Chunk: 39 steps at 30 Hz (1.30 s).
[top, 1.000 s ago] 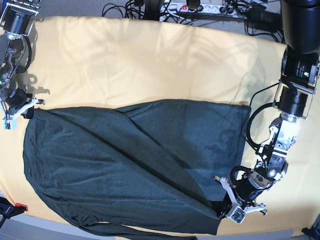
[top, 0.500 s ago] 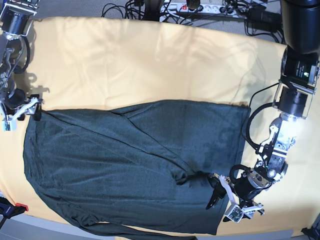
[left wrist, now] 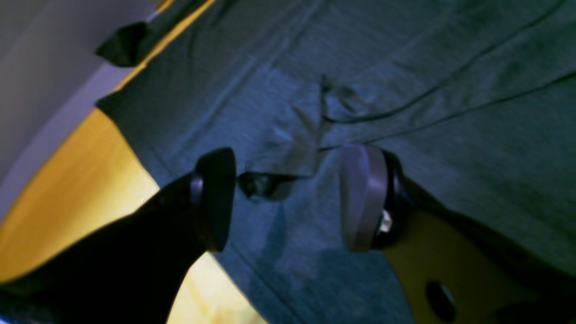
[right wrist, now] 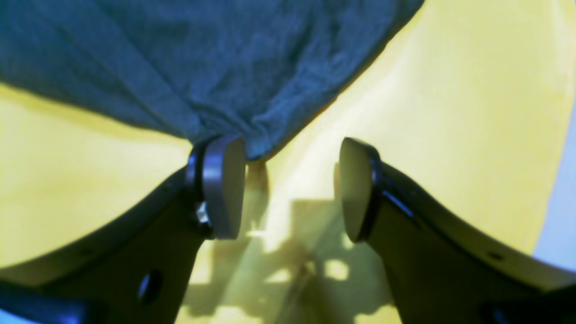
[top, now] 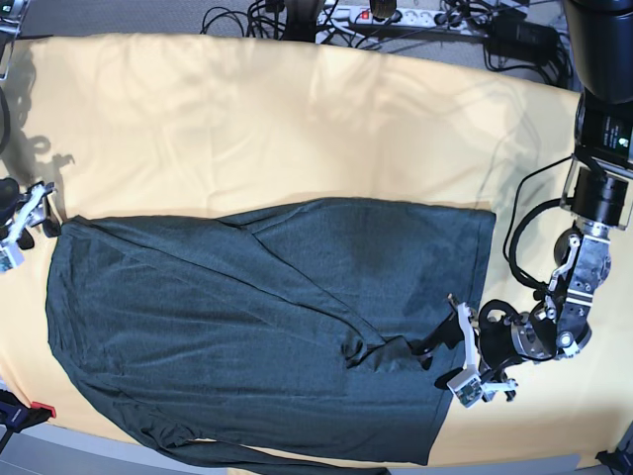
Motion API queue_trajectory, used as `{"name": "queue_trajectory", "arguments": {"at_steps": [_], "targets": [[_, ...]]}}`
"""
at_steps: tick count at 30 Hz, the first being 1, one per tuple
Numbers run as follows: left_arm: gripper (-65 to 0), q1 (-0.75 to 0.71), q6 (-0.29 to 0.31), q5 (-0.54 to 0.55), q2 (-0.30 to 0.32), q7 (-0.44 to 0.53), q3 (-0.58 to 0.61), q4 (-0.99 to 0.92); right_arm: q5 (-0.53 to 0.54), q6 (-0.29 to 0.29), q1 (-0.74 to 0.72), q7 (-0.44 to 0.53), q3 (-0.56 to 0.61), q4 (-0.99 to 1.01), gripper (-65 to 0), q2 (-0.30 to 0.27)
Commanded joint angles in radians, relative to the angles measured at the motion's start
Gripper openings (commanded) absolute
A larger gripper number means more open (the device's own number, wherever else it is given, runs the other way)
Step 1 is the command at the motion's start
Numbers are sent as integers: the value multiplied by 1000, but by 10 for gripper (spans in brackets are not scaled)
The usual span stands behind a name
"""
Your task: Fold the T-shirt properly
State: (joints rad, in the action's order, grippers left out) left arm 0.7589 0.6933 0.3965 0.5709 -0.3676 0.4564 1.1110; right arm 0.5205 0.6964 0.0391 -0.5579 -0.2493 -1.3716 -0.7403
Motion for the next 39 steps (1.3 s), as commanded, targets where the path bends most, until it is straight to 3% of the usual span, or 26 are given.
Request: {"name": "queue_trajectory", "arguments": {"at_steps": [1, 5, 11, 15, 17, 22, 25, 33, 36, 39], "targets": [[-291, 34, 3, 30, 14, 18, -12, 17, -23, 2, -17, 50, 24, -17, -308, -39], [-291, 34, 3, 32, 26, 18, -12, 17, -205, 2, -17, 151, 151, -56, -307, -89], [-291, 32, 3, 32, 51, 18, -12, 17, -269, 2, -17, 167, 234, -104, -304, -110], [-291, 24, 3, 32, 64, 19, -12, 17, -402, 2, -14, 236, 305, -100, -304, -108], [-291, 23, 3, 32, 63, 19, -12, 17, -463, -72, -15, 257, 329, -98, -305, -108], [-291, 22, 3, 38, 61, 23, -12, 17, -484, -117, -14, 272, 336, -98, -305, -102], [-291, 23, 3, 43, 61, 23, -12, 17, -560, -148, -14, 280, 336, -90, -305, -87], [-291, 23, 3, 73, 61, 26, -12, 17, -585, -159, -17, 335, 336, 8, -305, -86], [-291, 23, 3, 77, 61, 30, -12, 17, -639, -219, -18, 360, 336, 31, -305, -85], [-291, 23, 3, 77, 61, 30, -12, 17, -649, -229, -22, 367, 336, 38, -305, -85]]}}
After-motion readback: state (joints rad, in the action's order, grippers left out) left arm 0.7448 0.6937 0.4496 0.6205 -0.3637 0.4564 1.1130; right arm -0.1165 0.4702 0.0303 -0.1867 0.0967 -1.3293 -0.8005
